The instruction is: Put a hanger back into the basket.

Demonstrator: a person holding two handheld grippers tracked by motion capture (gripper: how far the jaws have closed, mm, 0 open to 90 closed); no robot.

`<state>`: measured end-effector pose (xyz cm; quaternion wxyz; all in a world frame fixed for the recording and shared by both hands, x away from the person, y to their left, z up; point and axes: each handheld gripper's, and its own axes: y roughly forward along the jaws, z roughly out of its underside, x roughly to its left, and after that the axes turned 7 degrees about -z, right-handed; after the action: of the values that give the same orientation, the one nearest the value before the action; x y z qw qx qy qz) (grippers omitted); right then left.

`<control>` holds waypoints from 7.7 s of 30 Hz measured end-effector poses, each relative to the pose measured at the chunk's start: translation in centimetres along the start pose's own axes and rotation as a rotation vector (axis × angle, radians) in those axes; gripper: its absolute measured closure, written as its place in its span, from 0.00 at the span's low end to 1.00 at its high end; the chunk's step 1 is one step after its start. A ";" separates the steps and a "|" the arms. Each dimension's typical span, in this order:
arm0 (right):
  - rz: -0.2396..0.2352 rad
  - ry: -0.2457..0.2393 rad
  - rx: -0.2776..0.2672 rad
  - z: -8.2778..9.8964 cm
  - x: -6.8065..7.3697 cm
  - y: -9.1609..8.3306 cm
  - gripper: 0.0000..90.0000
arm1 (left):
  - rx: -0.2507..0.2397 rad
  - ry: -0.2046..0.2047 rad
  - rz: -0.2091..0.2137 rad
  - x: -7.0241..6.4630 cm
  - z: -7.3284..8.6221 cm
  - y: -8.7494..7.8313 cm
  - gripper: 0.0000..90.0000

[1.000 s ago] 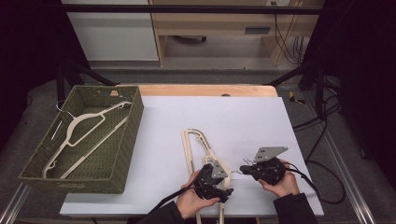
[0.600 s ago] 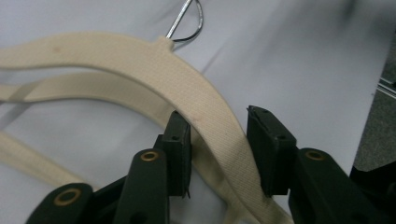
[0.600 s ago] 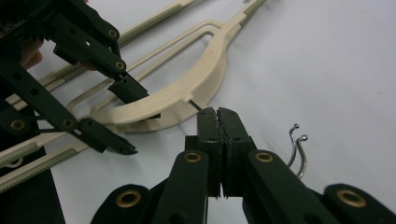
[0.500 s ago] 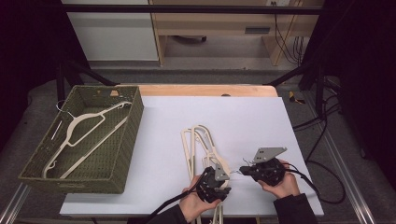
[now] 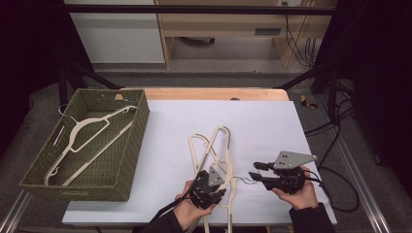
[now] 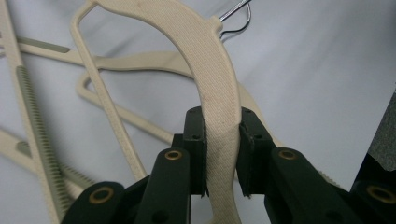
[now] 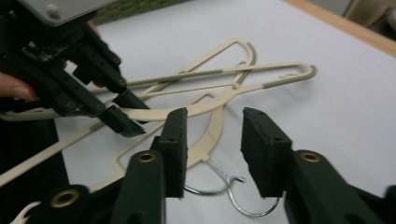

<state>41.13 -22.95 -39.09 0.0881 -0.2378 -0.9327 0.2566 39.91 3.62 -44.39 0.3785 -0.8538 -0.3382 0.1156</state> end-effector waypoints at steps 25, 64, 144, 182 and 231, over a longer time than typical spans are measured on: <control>-0.165 0.061 -0.124 -0.6 2.1 7.6 0.79 | -0.091 -0.032 -0.020 3.2 1.0 -4.2 0.87; -0.146 0.045 -0.162 -1.3 2.2 8.3 0.91 | -0.026 0.023 -0.160 3.9 0.7 -4.6 0.90; 0.188 0.196 -0.240 2.6 -1.7 -2.3 0.10 | -0.152 -0.227 -0.262 35.1 9.9 -24.4 0.95; 0.189 0.199 -0.224 2.7 -1.7 -1.9 0.10 | 0.013 -0.489 -0.490 35.4 14.4 -20.9 0.49; 0.035 0.137 0.195 6.6 -2.7 6.1 0.64 | -0.307 -0.051 -0.074 8.3 3.6 -6.9 0.05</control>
<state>44.00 -22.50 -48.00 0.1701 -0.2615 -0.8907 0.3307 41.02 14.56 -41.38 0.2390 -0.8853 -0.3927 0.0701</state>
